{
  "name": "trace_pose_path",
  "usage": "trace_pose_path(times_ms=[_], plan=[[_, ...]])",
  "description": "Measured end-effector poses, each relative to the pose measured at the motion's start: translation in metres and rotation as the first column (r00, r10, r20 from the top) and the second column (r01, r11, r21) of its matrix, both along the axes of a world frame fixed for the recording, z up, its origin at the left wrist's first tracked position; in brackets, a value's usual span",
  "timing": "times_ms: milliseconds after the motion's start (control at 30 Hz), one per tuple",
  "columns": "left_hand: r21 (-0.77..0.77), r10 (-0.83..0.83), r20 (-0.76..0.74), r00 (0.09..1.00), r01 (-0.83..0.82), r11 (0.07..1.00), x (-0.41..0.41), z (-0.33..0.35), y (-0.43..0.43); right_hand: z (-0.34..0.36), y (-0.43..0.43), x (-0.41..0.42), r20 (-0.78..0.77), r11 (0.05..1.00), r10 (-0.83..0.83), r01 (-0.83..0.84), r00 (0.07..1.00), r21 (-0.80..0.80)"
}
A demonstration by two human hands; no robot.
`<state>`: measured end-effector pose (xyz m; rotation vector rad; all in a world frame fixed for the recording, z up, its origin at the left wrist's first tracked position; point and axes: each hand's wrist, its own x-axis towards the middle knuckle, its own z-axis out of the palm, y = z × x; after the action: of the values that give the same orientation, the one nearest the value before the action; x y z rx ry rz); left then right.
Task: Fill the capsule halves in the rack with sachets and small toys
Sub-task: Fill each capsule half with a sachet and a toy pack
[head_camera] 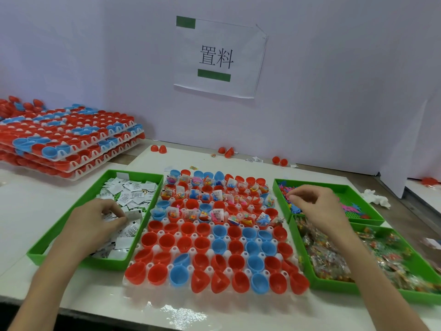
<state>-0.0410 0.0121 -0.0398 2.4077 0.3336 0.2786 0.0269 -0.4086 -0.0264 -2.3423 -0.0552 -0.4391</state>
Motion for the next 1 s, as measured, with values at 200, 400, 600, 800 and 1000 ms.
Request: trace_pose_path(times_ms=[200,400,600,800,1000], plan=[[0.007,0.008,0.045,0.999,-0.008,1.000,0.003,-0.003,0.003,-0.014,-0.036,0.017,-0.276,0.936,-0.282,0.201,0.919,-0.289],[-0.062,0.080,0.197,0.977,-0.069,0.996,0.002,-0.006,0.007,-0.018,-0.036,0.020,-0.151,0.960,-0.258,0.235,0.954,-0.155],[-0.081,0.122,0.310,0.943,-0.101,0.992,0.001,-0.006,0.002,-0.023,-0.036,0.021,-0.099,0.968,-0.245,0.238,0.964,-0.073],[-0.106,0.146,0.316,0.937,-0.119,0.987,0.002,-0.008,0.004,-0.022,-0.034,0.020,-0.174,0.955,-0.258,0.224,0.950,-0.194],[-0.155,0.125,0.320,0.939,-0.078,0.985,0.003,-0.011,0.009,-0.023,-0.034,0.018,-0.097,0.964,-0.255,0.245,0.962,-0.100]])
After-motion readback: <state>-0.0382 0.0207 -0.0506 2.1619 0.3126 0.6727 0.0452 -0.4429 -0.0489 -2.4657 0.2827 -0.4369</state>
